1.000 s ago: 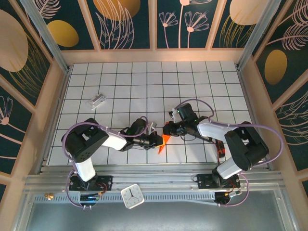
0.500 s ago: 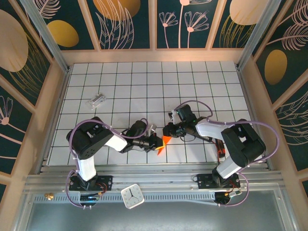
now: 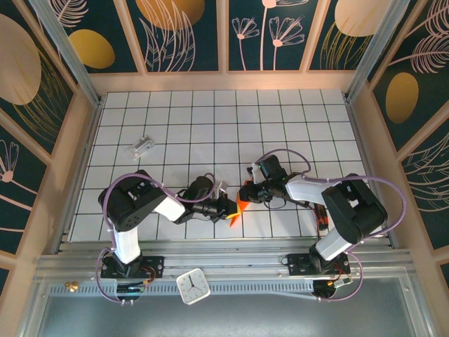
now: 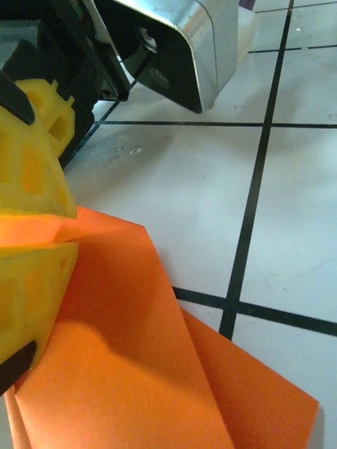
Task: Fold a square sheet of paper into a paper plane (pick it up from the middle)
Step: Perform the fifth fold on the wing at the bottom-center of the table.
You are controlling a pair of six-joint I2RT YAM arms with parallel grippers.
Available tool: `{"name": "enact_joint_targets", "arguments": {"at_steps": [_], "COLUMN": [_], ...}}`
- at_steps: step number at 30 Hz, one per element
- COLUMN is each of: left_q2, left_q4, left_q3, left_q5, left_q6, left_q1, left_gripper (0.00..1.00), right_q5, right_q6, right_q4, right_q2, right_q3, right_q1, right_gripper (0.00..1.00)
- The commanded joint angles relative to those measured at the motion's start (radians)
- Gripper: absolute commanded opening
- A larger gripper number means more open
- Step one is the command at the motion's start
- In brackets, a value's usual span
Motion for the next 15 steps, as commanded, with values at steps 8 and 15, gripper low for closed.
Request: {"name": "enact_joint_targets", "arguments": {"at_steps": [8,15], "left_q2": [0.035,0.025], "left_q4": [0.024,-0.009], "left_q3": [-0.002,0.005], "left_q5": [0.027,0.019], "left_q6": [-0.012,0.002], "left_q1": [0.007,0.008], "left_gripper": [0.00,0.00], "right_q5": [0.047,0.070], "right_q6": [-0.040,-0.053], "right_q4": [-0.027,-0.037], "right_q2": [0.029,0.039], "right_q3": [-0.025,-0.047], "right_q1": [-0.012,-0.016], "right_gripper": [0.17,0.17]}}
